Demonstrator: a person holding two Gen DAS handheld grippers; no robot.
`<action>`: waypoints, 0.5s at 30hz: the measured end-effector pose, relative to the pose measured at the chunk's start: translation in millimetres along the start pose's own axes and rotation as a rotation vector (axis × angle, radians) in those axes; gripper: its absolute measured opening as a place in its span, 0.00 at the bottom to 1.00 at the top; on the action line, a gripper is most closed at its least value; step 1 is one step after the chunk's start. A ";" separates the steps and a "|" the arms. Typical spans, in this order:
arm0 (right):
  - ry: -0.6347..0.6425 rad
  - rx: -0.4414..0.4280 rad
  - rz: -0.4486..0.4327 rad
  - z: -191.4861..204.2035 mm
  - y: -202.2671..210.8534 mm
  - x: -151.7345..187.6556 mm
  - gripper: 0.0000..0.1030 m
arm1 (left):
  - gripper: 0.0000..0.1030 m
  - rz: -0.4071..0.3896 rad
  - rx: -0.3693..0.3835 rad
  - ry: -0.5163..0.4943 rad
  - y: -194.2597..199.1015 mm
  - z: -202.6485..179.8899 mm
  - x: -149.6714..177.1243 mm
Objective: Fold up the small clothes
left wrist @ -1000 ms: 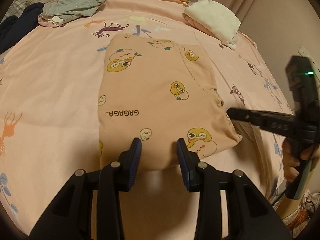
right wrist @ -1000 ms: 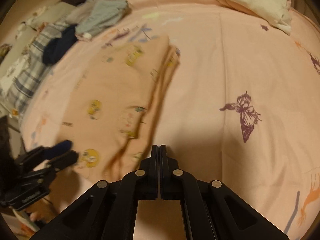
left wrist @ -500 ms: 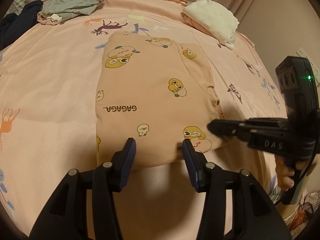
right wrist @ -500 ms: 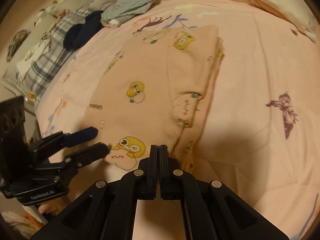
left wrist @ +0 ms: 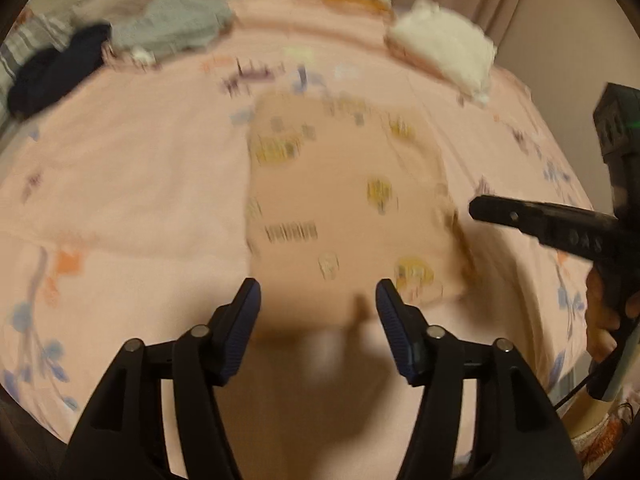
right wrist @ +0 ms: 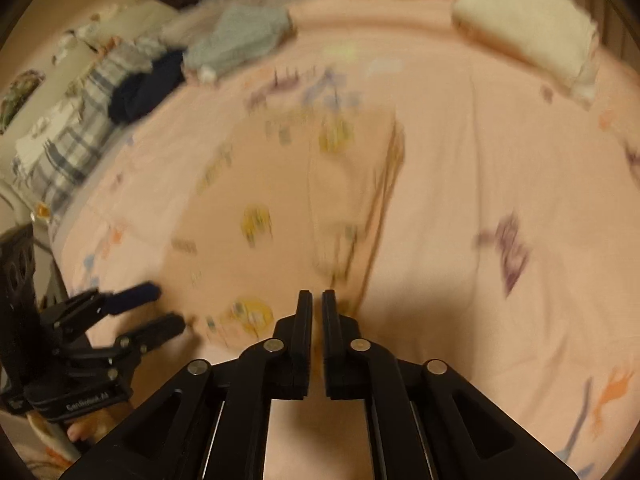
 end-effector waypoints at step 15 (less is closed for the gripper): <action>-0.115 0.103 -0.072 -56.2 -115.1 -77.0 0.16 | 0.62 0.122 0.008 0.017 -32.5 6.5 24.6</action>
Point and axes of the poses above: each gripper's, at about its wrist camera, not at the fingertips, and y roughly against the way its jaws point, z to its left, x to its underside, the point moved 4 cm from there along -y, roughly the way its jaws point, and after that the axes turned 8 degrees about -z, right-handed, at the moved point
